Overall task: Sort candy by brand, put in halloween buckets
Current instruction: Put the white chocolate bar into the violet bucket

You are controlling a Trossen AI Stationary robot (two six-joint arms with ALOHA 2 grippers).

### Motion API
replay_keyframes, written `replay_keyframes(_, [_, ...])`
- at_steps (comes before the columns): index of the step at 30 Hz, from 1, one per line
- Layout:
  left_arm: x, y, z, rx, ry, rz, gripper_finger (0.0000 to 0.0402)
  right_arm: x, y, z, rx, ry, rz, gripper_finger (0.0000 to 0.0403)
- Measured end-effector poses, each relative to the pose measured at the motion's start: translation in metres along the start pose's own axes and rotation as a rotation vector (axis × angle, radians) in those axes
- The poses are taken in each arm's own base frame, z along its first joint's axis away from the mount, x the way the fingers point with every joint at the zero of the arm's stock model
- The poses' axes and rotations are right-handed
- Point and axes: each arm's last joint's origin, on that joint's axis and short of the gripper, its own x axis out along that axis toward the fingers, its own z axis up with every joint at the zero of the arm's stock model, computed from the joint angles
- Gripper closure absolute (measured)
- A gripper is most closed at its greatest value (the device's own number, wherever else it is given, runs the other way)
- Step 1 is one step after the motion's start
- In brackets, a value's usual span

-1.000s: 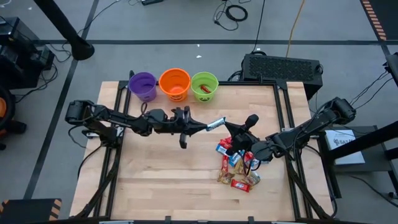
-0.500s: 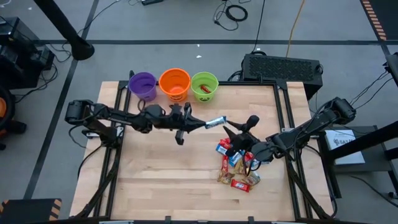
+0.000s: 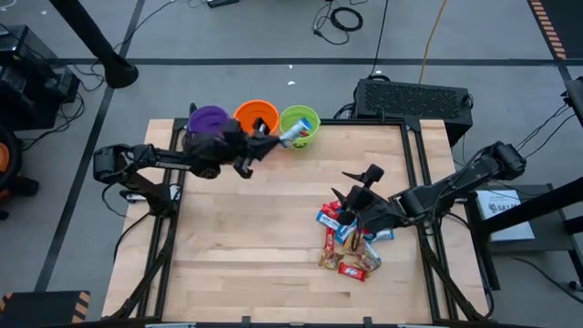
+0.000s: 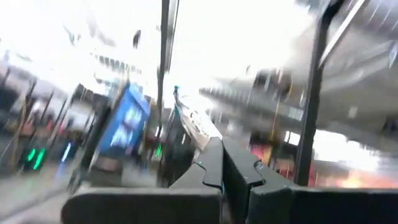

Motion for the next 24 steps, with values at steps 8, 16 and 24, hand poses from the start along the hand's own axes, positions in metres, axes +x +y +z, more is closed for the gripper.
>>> replay_keyframes(8, [0.002, -0.014, 0.01, 0.208, -0.167, -0.016, 0.0401, 0.024, 0.002, -0.011, -0.042, 0.102, 0.126, 0.017])
replay_keyframes(16, [0.003, -0.016, 0.006, 0.724, -0.1, -0.048, 0.0401, 0.032, 0.004, -0.015, -0.079, 0.13, 0.122, 0.0191])
replay_keyframes(24, [0.004, -0.013, 0.0, 1.257, 0.063, 0.032, 0.0401, 0.04, -0.002, -0.012, -0.106, 0.119, 0.11, 0.02])
